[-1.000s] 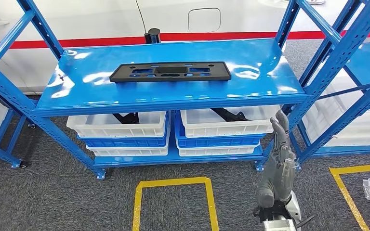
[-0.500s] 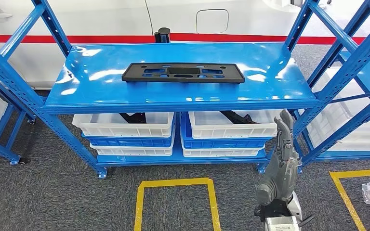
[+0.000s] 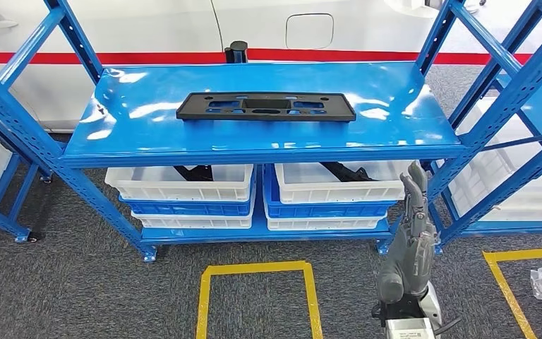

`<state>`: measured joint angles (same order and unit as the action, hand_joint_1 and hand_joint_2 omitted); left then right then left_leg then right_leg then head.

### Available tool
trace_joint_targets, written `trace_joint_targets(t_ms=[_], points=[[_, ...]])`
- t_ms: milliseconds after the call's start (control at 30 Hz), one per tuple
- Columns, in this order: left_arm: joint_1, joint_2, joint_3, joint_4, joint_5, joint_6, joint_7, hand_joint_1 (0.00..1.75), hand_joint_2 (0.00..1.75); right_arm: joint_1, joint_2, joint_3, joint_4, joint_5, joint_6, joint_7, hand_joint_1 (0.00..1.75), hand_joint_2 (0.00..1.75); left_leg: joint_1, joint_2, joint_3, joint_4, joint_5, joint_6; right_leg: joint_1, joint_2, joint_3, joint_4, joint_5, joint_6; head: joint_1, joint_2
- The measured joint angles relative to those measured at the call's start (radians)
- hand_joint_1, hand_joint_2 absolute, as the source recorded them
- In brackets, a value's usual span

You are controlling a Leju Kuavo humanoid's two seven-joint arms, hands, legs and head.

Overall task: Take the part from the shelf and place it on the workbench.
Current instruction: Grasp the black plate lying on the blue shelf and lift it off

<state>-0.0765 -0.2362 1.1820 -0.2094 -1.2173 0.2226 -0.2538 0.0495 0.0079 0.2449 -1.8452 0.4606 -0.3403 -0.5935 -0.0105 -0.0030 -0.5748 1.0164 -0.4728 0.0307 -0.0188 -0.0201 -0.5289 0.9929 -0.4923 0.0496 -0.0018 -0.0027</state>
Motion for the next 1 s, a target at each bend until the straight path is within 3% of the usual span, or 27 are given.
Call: trace_joint_targets(t_ms=[133, 233, 300, 367, 400, 433, 500, 533, 600, 667, 733, 800, 867, 900, 933, 1000], points=[[0.000, 0.001, -0.001, 0.000, 0.000, 0.001, 0.004, 0.00, 0.00, 0.001, 0.005, 0.000, 0.000, 0.004, 0.000, 0.000, 0.00, 0.00, -0.006, 0.000, -0.001, 0.001, -0.002, 0.009, -0.006, 0.000, 0.001, -0.002, 0.001, 0.008, 0.000, 0.000], [0.000, 0.001, -0.003, 0.000, 0.000, 0.002, 0.005, 0.00, 0.00, 0.002, 0.008, -0.001, 0.000, 0.007, 0.000, -0.001, 0.00, 0.00, 0.002, -0.001, 0.011, -0.020, 0.007, 0.025, -0.007, 0.003, -0.013, 0.025, -0.014, 0.014, 0.001, 0.000], [-0.001, 0.000, -0.004, 0.000, 0.000, 0.003, 0.005, 0.00, 0.00, 0.004, 0.008, -0.002, 0.000, 0.008, 0.000, -0.001, 0.00, 0.00, 0.005, -0.001, 0.017, -0.029, 0.010, 0.033, -0.007, 0.010, -0.066, 0.130, -0.058, 0.009, 0.004, 0.000], [-0.001, 0.000, -0.004, 0.000, 0.002, 0.003, 0.006, 0.00, 0.00, 0.008, 0.008, -0.004, 0.002, 0.008, 0.000, -0.001, 0.00, 0.00, 0.005, -0.004, 0.018, -0.029, 0.009, 0.034, -0.007, 0.015, -0.142, 0.269, -0.104, 0.007, 0.005, 0.000], [0.000, -0.001, -0.004, 0.000, 0.003, 0.003, 0.007, 0.00, 0.00, 0.010, 0.008, -0.004, 0.003, 0.009, 0.000, -0.001, 0.00, 0.00, 0.005, -0.007, 0.019, -0.029, 0.007, 0.033, -0.008, 0.015, -0.162, 0.300, -0.107, 0.012, 0.004, 0.000], [0.000, -0.001, -0.004, 0.000, 0.003, 0.003, 0.008, 0.00, 0.00, 0.011, 0.008, -0.005, 0.004, 0.009, 0.000, -0.001, 0.00, 0.00, 0.006, -0.011, 0.022, -0.028, 0.005, 0.030, -0.009, 0.016, -0.162, 0.290, -0.093, 0.020, 0.005, 0.000], [0.000, -0.001, -0.004, 0.000, 0.004, 0.003, 0.008, 0.00, 0.00, 0.011, 0.008, -0.006, 0.004, 0.010, 0.000, 0.000, 0.00, 0.00, 0.010, -0.018, 0.031, -0.026, -0.003, 0.020, -0.013, 0.016, -0.100, 0.154, -0.030, 0.041, 0.005, 0.000], [0.000, -0.001, -0.004, 0.000, 0.005, 0.003, 0.009, 0.00, 0.00, 0.011, 0.008, -0.006, 0.004, 0.011, 0.001, 0.000, 0.00, 0.00, 0.009, -0.021, 0.035, -0.024, -0.008, 0.013, -0.013, 0.017, -0.068, 0.087, -0.006, 0.044, 0.006, 0.000], [0.000, 0.000, -0.004, 0.000, 0.006, 0.003, 0.010, 0.00, 0.00, 0.011, 0.009, -0.007, 0.005, 0.013, 0.002, 0.001, 0.00, 0.00, 0.006, -0.024, 0.038, -0.020, -0.019, 0.001, -0.011, 0.019, -0.030, 0.015, 0.014, 0.029, 0.006, 0.000], [0.000, 0.001, -0.004, 0.000, 0.008, 0.003, 0.010, 0.00, 0.00, 0.011, 0.011, -0.008, 0.005, 0.015, 0.003, 0.003, 0.00, 0.00, 0.008, -0.023, 0.040, -0.020, -0.026, -0.008, -0.009, 0.020, -0.026, 0.013, 0.010, 0.005, 0.004, 0.000], [0.000, 0.001, -0.004, 0.000, 0.010, 0.003, 0.011, 0.00, 0.00, 0.010, 0.014, -0.009, 0.005, 0.017, 0.004, 0.003, 0.00, 0.00, 0.012, -0.019, 0.035, -0.003, -0.039, -0.016, -0.011, 0.020, -0.018, 0.012, 0.005, -0.011, 0.003, 0.000], [-0.001, 0.001, -0.004, 0.000, 0.010, 0.003, 0.011, 0.00, 0.00, 0.010, 0.018, -0.010, 0.005, 0.021, 0.005, 0.004, 0.00, 0.00, 0.015, -0.009, -0.010, 0.089, -0.080, -0.026, -0.014, 0.018, -0.006, 0.011, -0.003, -0.027, -0.001, 0.000], [0.000, 0.002, -0.004, 0.000, 0.011, 0.003, 0.011, 0.00, 0.00, 0.011, 0.020, -0.011, 0.005, 0.024, 0.006, 0.005, 0.00, 0.00, 0.018, -0.003, -0.097, 0.233, -0.128, -0.033, -0.011, 0.015, 0.005, 0.011, -0.014, -0.037, -0.004, 0.000], [0.001, 0.002, -0.004, 0.000, 0.011, 0.003, 0.011, 0.00, 0.00, 0.011, 0.021, -0.012, 0.005, 0.026, 0.006, 0.006, 0.00, 0.00, 0.019, -0.002, -0.132, 0.279, -0.132, -0.034, -0.010, 0.015, 0.011, 0.011, -0.020, -0.038, -0.004, 0.000], [0.002, 0.002, -0.004, 0.000, 0.012, 0.003, 0.011, 0.00, 0.00, 0.011, 0.022, -0.013, 0.005, 0.026, 0.006, 0.008, 0.00, 0.00, 0.019, -0.001, -0.150, 0.288, -0.115, -0.033, -0.010, 0.015, 0.019, 0.011, -0.026, -0.038, -0.005, 0.000], [0.002, 0.002, -0.004, 0.000, 0.012, 0.004, 0.011, 0.00, 0.00, 0.011, 0.024, -0.014, 0.005, 0.027, 0.007, 0.009, 0.00, 0.00, 0.020, 0.001, -0.123, 0.187, -0.026, -0.027, -0.010, 0.016, 0.042, 0.010, -0.043, -0.034, -0.005, 0.000]])
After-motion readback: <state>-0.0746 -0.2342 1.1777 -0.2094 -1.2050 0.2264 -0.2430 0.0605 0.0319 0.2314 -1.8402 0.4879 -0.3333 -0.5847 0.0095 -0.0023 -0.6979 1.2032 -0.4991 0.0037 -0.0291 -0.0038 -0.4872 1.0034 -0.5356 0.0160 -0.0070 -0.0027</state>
